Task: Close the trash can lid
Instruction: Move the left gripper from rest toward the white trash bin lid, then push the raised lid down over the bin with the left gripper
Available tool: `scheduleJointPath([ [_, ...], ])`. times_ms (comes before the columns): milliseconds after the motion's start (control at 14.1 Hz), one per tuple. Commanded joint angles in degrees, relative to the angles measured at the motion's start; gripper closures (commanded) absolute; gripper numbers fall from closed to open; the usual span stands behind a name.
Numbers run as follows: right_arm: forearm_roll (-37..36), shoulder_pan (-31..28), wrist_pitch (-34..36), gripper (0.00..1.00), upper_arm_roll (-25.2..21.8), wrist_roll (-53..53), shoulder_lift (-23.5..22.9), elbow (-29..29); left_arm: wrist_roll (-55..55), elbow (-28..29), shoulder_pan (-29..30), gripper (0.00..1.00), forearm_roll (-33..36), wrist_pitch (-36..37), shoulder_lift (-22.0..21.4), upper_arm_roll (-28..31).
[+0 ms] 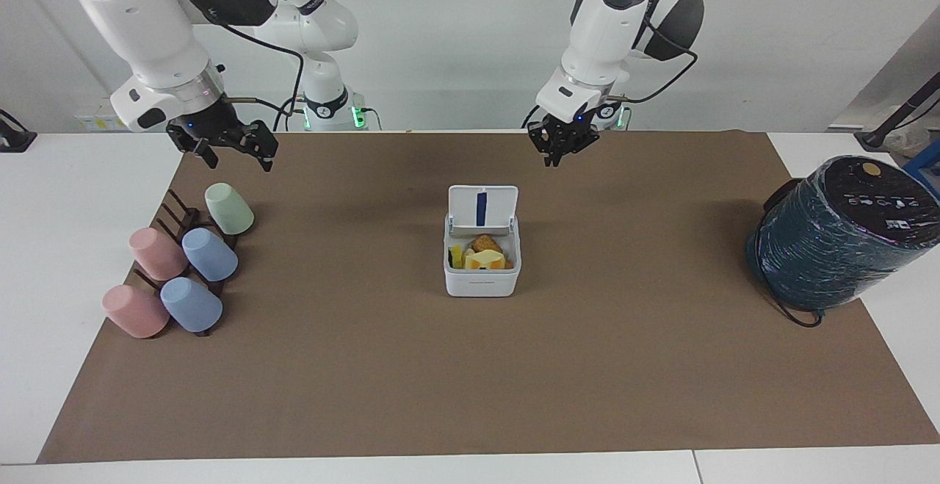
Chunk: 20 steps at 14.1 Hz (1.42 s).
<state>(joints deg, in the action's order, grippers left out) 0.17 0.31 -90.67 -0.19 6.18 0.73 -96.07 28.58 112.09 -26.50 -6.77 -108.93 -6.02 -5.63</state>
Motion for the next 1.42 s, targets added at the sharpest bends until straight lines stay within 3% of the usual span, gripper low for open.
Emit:
scheduleJointPath([
  [0,0.27,-0.57,0.31,0.00,0.45,-0.56,0.85,-0.53,4.54,4.27,-3.99,0.92,-1.05,-6.88,-1.36,0.97],
  [425,0.27,-0.57,0.23,0.00,0.45,-0.56,0.85,-0.53,11.67,4.72,-8.92,0.92,-1.14,-17.79,3.47,0.97],
  [1346,0.27,-0.57,0.31,0.00,0.45,-0.56,0.85,-0.53,13.00,3.75,-6.73,0.95,-1.14,-39.24,11.56,1.06],
])
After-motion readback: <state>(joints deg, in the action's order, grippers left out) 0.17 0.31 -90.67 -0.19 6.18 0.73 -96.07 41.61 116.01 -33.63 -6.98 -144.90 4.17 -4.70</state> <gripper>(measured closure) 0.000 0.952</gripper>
